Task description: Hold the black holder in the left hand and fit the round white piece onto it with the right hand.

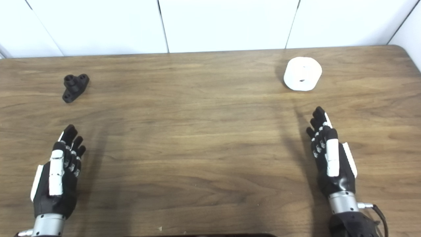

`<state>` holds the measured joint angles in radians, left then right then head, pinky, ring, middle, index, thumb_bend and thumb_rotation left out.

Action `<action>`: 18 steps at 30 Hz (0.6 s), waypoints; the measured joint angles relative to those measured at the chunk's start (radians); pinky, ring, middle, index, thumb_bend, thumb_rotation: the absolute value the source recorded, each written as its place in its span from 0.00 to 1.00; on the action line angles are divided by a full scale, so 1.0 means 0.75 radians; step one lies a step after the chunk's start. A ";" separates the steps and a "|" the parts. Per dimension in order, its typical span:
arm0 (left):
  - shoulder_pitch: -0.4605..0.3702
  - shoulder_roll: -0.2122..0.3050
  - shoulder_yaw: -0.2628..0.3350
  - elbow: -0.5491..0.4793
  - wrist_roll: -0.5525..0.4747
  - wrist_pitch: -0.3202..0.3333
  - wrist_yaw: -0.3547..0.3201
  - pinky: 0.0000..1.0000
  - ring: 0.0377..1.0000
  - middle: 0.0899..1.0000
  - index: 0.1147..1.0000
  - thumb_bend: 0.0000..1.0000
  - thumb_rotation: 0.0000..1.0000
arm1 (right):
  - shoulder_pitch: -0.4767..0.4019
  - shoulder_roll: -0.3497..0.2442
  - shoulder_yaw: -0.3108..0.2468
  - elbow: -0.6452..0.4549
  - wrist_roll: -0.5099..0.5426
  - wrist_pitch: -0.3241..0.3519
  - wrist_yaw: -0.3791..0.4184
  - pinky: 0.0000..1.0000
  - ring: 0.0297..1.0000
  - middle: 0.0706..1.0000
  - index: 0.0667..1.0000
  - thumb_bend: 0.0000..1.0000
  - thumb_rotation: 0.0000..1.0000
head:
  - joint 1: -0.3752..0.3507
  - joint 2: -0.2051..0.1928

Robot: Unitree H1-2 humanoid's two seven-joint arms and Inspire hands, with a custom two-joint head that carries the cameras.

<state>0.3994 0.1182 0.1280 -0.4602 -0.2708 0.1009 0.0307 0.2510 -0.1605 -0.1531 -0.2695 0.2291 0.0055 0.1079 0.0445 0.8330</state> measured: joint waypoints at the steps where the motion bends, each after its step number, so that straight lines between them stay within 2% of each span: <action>1: 0.000 0.000 0.000 0.000 0.000 0.000 0.000 1.00 1.00 1.00 0.96 0.50 0.88 | 0.000 0.000 0.000 0.000 0.000 0.000 0.000 1.00 1.00 1.00 0.98 0.56 1.00 | 0.000 0.000; 18: 0.001 0.000 -0.005 0.000 0.001 0.000 0.001 1.00 1.00 1.00 0.96 0.49 0.88 | 0.001 -0.001 0.000 0.002 0.000 -0.003 0.002 1.00 1.00 1.00 0.99 0.57 1.00 | 0.016 -0.002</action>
<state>0.4000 0.1181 0.1245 -0.4603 -0.2701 0.1010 0.0311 0.2516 -0.1614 -0.1531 -0.2683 0.2291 0.0032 0.1094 0.0568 0.8314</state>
